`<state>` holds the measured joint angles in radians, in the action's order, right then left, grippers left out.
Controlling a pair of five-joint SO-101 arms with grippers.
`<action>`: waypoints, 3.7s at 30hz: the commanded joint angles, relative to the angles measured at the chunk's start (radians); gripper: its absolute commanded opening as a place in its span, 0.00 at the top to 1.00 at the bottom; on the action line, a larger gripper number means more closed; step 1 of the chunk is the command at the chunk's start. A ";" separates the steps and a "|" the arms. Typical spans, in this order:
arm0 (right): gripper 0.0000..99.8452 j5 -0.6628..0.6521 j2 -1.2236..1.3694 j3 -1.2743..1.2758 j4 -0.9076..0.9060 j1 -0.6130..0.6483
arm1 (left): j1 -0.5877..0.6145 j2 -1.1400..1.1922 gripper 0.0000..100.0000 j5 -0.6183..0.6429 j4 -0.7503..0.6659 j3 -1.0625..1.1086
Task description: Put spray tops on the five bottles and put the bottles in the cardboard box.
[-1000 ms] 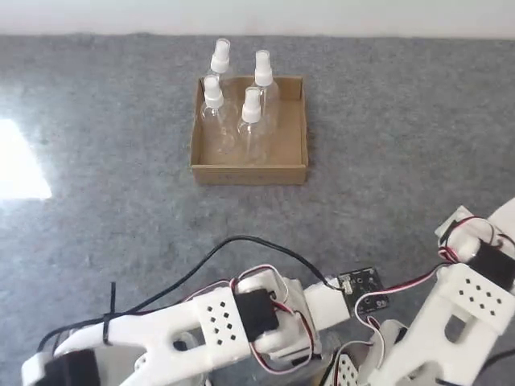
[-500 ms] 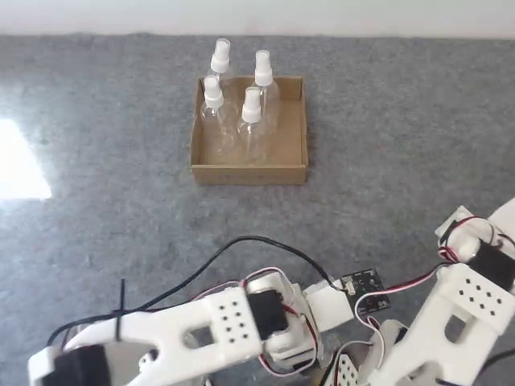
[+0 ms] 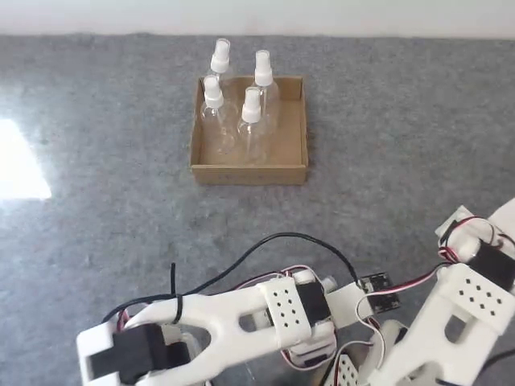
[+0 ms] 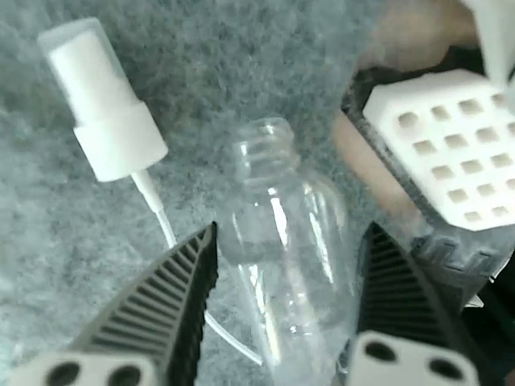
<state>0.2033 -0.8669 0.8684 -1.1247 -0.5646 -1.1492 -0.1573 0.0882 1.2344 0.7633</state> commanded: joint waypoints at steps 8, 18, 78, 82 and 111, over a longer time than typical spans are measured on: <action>0.85 -0.011 -0.024 -0.060 0.024 -0.008 | 0.095 -0.005 0.91 -0.018 0.057 -0.131; 0.85 -0.011 -0.024 -0.060 0.024 -0.008 | 0.276 -0.006 0.91 -0.098 0.110 -0.196; 0.85 -0.011 -0.024 -0.058 0.024 0.025 | 0.377 -0.143 0.99 -0.242 0.137 -0.027; 0.85 -0.011 -0.024 -0.058 0.024 0.027 | 0.454 -0.143 0.99 -0.239 0.155 -0.102; 0.85 -0.011 -0.024 -0.032 0.056 0.065 | 0.876 -0.555 0.98 -0.241 0.342 -0.271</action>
<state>0.2033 -0.8669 0.8684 -1.1231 -0.5340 -0.3621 -0.4718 -0.1542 1.5428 0.5332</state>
